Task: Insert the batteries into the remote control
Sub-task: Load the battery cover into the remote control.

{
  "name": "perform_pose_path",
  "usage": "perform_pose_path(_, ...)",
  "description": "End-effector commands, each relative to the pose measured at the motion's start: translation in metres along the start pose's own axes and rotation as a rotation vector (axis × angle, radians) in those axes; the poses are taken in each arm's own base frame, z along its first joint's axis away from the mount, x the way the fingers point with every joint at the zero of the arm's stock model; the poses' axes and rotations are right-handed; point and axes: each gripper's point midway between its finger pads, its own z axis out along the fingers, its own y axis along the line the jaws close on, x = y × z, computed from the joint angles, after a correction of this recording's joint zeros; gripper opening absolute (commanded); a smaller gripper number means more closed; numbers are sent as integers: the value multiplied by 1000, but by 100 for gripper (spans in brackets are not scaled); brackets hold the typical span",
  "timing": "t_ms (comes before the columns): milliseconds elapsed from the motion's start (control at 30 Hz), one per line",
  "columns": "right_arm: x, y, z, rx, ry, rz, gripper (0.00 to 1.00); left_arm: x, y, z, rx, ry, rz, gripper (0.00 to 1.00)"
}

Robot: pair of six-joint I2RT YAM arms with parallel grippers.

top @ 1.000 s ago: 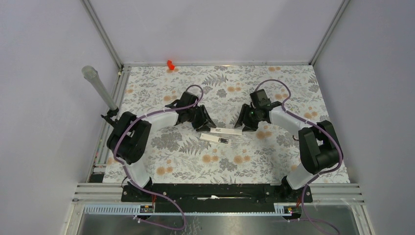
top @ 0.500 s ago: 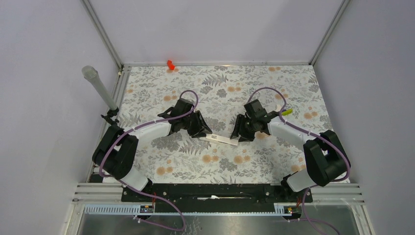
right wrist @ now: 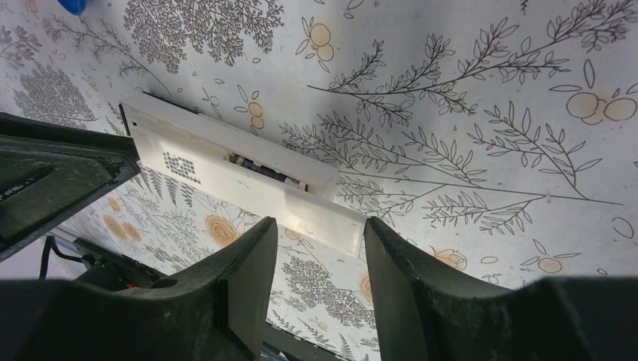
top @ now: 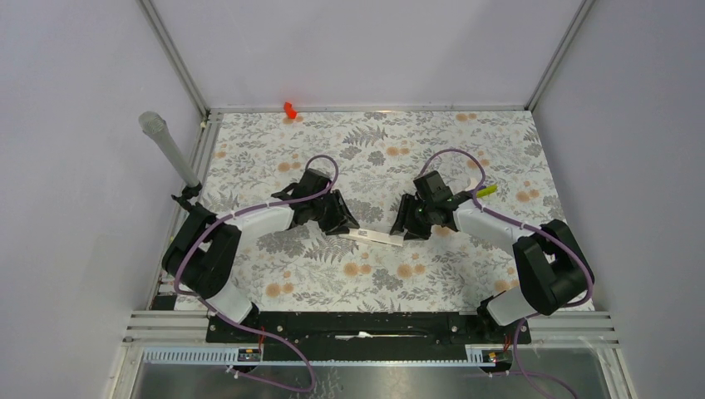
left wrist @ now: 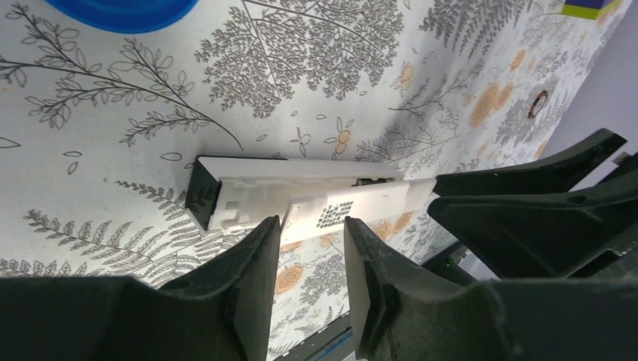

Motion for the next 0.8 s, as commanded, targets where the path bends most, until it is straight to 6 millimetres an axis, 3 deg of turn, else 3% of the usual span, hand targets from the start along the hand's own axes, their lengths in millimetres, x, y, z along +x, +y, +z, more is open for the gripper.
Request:
perform_pose_path(0, -10, 24, 2, -80, -42, -16, 54, -3, -16, 5, 40, -12, 39, 36)
perform_pose_path(333, -8, 16, 10, -53, -32, -21, 54, -10, -9, 8, -17, -30, 60, 35)
perform_pose_path(767, -7, 2, 7, 4, -59, -23, 59, -11, 5, 8, -90, -34, 80, 34)
